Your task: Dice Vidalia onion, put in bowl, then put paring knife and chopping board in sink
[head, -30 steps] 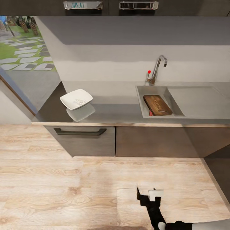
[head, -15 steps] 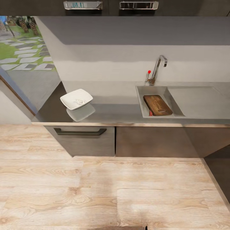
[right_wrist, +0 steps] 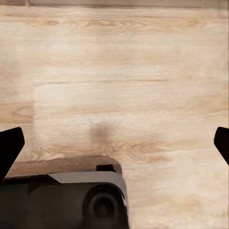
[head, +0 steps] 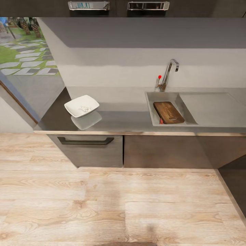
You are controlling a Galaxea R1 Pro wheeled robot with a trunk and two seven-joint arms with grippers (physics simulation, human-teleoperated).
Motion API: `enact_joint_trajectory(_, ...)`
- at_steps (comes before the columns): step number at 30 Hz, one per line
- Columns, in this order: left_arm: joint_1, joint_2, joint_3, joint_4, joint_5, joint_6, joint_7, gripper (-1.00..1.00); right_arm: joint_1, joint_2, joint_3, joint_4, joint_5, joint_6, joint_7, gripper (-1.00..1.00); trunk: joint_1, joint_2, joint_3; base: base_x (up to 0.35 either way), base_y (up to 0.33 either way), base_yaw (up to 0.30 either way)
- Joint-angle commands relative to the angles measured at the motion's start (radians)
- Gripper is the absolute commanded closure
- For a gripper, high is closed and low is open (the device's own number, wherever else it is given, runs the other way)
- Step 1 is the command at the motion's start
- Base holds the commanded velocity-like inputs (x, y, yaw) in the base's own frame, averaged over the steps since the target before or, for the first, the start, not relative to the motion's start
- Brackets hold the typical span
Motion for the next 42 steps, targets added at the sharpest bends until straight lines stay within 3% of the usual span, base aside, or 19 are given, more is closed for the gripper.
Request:
enact_joint_trajectory(1, 0.0, 0.002, -0.008, -0.002, 0.006, -0.001, 0.008, -1.0, 0.015, -0.007, 0.01, -0.004, -0.032, -0.003, -0.007, -1.0, 0.001, -0.002, -0.001, 0.0, 0.0, 0.0)
enact_joint_trajectory(2, 0.0, 0.003, -0.008, -0.002, 0.006, -0.001, 0.008, -1.0, 0.036, -0.013, 0.01, -0.004, -0.068, -0.003, -0.004, -1.0, 0.001, -0.002, -0.001, 0.0, 0.0, 0.0)
enact_joint_trajectory(5, 0.0, 0.003, -0.008, -0.001, 0.006, -0.001, 0.008, -1.0, 0.069, -0.016, 0.01, -0.009, -0.113, 0.0, -0.004, -1.0, 0.001, -0.002, -0.001, 0.0, 0.0, -0.005)
enact_joint_trajectory(9, 0.0, 0.003, -0.008, 0.002, 0.007, -0.001, 0.008, -1.0, 0.076, -0.014, 0.009, -0.004, -0.255, -0.002, 0.0, -1.0, 0.001, -0.002, 0.003, 0.0, 0.0, -0.079)
enact_joint_trajectory(11, 0.0, 0.003, -0.008, 0.007, 0.007, -0.001, 0.008, -1.0, 0.076, -0.012, 0.008, -0.003, -0.273, -0.003, 0.001, -1.0, 0.001, -0.002, 0.006, 0.0, 0.0, -0.099)
enact_joint_trajectory(29, 0.0, 0.003, -0.008, 0.01, 0.007, -0.001, 0.008, -1.0, 0.076, -0.007, 0.01, -0.002, -0.279, -0.005, 0.003, -1.0, 0.001, -0.002, 0.033, 0.0, 0.0, -0.096)
enact_joint_trajectory(42, 0.0, 0.003, -0.008, 0.008, 0.007, -0.001, 0.008, -1.0, 0.076, -0.004, 0.011, -0.003, -0.274, -0.003, 0.003, -1.0, 0.001, -0.002, 0.048, 0.0, 0.0, 0.039)
